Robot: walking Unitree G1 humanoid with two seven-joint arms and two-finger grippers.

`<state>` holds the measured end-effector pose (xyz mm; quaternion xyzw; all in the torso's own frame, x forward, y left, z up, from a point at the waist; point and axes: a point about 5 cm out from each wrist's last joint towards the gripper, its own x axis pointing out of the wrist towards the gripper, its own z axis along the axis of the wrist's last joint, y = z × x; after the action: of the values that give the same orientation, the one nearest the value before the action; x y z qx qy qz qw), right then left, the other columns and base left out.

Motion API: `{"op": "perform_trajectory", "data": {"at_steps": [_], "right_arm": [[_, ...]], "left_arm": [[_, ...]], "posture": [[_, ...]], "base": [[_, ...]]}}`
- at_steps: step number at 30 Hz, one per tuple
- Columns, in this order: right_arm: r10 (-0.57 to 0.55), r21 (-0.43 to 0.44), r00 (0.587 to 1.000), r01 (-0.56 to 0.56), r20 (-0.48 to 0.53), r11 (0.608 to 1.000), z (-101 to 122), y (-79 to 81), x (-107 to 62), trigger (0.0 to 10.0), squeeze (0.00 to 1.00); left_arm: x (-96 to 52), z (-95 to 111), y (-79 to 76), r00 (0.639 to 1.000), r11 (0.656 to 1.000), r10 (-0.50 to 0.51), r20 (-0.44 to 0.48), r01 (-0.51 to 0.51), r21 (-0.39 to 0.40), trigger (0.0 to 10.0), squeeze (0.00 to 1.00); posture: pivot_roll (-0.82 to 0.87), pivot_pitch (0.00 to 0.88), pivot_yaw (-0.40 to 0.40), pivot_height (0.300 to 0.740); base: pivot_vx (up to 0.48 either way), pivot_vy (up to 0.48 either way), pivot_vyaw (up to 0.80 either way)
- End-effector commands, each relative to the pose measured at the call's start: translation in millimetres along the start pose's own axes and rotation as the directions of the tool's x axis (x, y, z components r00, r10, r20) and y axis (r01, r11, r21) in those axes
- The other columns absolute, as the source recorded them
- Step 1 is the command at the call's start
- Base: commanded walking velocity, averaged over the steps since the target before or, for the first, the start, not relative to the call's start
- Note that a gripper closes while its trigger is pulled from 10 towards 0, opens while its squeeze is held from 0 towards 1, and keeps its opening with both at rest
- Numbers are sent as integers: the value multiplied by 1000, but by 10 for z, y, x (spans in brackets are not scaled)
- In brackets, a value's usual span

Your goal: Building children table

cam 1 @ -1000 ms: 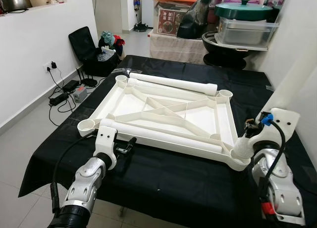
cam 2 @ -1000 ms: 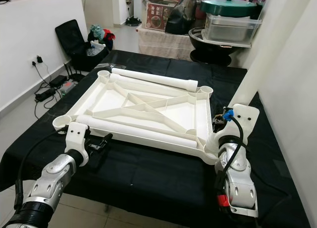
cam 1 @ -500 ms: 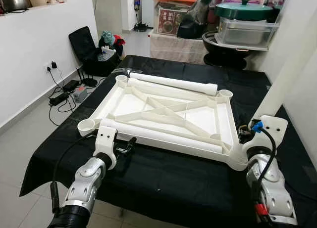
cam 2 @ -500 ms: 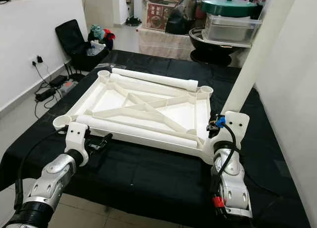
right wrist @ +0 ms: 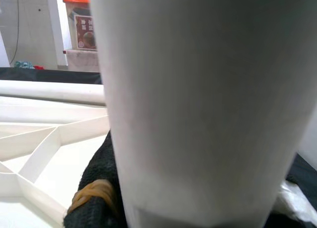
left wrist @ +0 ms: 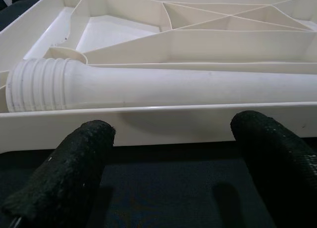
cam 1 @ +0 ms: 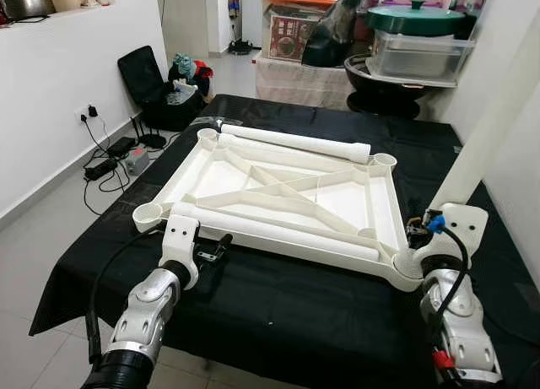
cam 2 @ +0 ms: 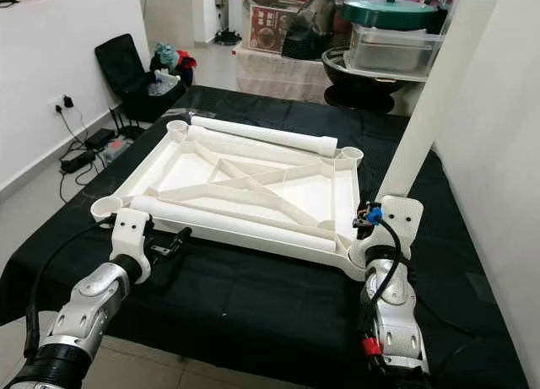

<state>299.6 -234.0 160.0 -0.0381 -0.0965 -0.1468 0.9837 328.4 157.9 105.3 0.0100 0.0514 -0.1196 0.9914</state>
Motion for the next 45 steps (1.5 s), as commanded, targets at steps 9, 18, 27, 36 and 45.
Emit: {"op": "perform_trajectory", "data": {"at_steps": [9, 18, 27, 36, 45], "right_arm": [[39, -20, 999, -39, -31, 999, -110, 35, -37, 10000, 0], [217, 112, 974, -209, -70, 972, -129, 164, -96, 10000, 0], [636, 214, 770, -630, 48, 747, 144, 539, -274, 10000, 0], [755, 124, 655, -749, 1, 650, 42, 700, -456, 10000, 0], [809, 115, 588, -803, -18, 585, 16, 715, -559, 10000, 0]], "left_arm": [[2, -20, 6, 1000, 1000, -2, -6, 3, 12, 10000, 0], [0, -29, 8, 1000, 1000, -5, -11, 6, 10, 10000, 0], [18, -28, -13, 1000, 1000, -19, -14, 19, 6, 10000, 0], [-13, -45, 22, 1000, 1000, -6, -17, 6, 5, 10000, 0], [-3, -15, 77, 1000, 1000, 10, -10, -10, 2, 10000, 0]], "posture": [[17, 0, -70, 740], [12, 0, -65, 740], [9, 0, -62, 740], [22, 0, -73, 740], [20, 0, -74, 740]], "base": [[0, 0, 0], [0, 0, 0], [0, 0, 0], [0, 0, 0], [0, 0, 0]]}}
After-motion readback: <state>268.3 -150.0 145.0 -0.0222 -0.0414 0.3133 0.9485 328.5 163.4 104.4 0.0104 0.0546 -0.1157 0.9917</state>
